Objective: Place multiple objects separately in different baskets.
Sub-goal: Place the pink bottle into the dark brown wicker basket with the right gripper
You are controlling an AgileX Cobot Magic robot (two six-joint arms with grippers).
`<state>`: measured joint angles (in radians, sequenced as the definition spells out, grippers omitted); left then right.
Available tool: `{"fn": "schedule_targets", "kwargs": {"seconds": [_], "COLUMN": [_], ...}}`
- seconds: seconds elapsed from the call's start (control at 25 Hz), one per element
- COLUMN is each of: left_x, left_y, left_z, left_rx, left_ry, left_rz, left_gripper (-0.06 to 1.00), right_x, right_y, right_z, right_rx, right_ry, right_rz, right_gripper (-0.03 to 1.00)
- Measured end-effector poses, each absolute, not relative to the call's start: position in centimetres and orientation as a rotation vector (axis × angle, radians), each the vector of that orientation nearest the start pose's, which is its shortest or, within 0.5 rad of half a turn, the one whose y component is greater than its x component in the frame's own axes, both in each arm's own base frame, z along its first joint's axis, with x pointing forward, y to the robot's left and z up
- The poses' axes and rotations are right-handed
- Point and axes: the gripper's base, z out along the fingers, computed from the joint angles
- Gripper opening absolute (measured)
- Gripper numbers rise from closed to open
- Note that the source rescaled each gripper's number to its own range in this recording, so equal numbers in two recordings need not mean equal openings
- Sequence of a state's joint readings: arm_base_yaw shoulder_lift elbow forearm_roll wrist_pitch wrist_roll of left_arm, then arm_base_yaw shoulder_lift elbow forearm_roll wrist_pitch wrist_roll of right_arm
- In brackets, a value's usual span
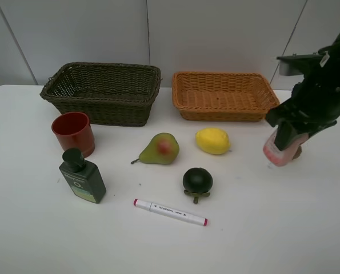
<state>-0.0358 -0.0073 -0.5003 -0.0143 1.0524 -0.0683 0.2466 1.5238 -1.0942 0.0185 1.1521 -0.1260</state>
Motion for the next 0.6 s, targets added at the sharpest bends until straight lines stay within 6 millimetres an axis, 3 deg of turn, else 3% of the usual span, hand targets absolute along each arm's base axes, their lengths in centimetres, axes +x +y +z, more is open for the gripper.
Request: {"fn": "schedule_targets", "kwargs": {"seconds": [0.32, 0.6], "left_x": [-0.6, -0.6], "left_y": [-0.1, -0.1], "left_z": [27.8, 27.8], "left_rx": [-0.032, -0.032], "left_ry": [2.029, 2.029], "left_rz": [-0.083, -0.083], "left_gripper": [1.0, 1.0], "right_x": [28.7, 29.8], "right_y": [8.9, 12.6], "right_z": [31.1, 33.7], "right_rx": [-0.598, -0.673], "right_ry": [2.82, 2.534], "right_rz": [0.055, 0.115], "right_gripper": [0.23, 0.23]}}
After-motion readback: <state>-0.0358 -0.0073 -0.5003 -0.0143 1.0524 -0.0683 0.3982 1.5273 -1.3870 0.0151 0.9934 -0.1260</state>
